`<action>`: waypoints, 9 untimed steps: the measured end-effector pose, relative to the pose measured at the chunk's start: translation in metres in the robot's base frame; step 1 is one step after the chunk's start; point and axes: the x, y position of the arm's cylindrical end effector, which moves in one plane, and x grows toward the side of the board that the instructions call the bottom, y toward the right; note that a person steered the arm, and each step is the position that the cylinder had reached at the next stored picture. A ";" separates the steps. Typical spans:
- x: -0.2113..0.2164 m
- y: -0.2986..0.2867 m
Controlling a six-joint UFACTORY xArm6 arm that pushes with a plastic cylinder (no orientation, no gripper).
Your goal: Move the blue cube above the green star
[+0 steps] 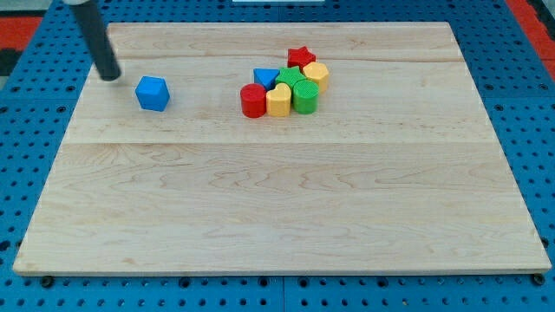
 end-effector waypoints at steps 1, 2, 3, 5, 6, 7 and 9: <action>0.041 -0.032; 0.084 -0.026; 0.092 0.007; 0.069 0.087; 0.026 0.091; -0.019 0.091; -0.019 0.067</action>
